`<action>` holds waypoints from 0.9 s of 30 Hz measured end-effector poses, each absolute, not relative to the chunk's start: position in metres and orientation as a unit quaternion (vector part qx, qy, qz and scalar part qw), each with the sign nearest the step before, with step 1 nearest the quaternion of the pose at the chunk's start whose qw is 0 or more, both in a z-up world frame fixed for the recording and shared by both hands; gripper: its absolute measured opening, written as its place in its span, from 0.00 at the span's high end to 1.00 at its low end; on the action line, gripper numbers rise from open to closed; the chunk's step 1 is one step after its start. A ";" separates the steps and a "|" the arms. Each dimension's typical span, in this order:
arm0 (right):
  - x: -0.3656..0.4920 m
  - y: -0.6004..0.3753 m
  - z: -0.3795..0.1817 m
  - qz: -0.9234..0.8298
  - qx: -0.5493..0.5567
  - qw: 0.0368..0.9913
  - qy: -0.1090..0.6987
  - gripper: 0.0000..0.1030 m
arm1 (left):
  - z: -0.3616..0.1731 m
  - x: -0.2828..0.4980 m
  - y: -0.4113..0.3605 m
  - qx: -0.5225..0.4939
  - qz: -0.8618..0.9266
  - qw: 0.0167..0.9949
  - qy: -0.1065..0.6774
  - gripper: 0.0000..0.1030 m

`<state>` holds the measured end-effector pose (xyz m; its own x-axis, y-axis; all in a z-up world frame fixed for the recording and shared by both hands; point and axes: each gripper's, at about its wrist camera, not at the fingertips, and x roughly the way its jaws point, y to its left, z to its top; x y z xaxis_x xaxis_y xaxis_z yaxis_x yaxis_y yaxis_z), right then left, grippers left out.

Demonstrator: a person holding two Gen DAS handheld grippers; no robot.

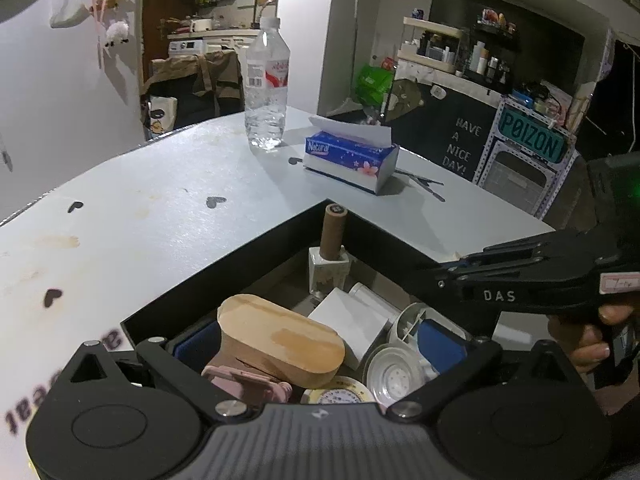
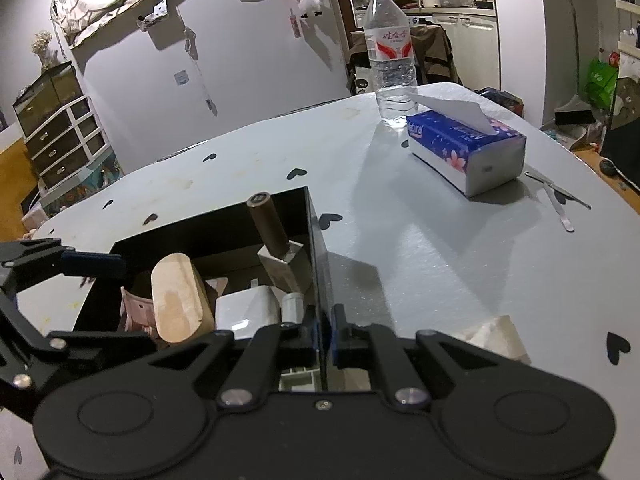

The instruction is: Organize rigid objects

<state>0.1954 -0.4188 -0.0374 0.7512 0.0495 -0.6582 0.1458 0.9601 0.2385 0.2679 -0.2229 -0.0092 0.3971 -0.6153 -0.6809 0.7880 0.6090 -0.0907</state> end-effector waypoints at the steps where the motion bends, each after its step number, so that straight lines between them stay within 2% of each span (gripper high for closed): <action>1: 0.195 -0.419 -0.037 -0.025 0.139 0.925 0.352 0.93 | -0.007 0.265 -0.222 0.122 -0.422 0.829 0.346 0.00; 17: 0.193 -0.423 -0.037 -0.022 0.153 0.924 0.349 0.92 | 0.016 0.221 -0.200 0.081 -0.354 0.881 0.304 0.00; 27: 0.157 -0.413 -0.007 -0.018 0.126 0.950 0.285 0.74 | 0.023 0.190 -0.181 0.060 -0.272 0.923 0.267 0.00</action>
<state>0.1570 -0.4130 -0.0067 0.8375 0.0379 -0.5451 0.1057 0.9675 0.2297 0.1898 -0.1811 0.0235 0.7093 -0.4703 -0.5251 0.5346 0.8444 -0.0341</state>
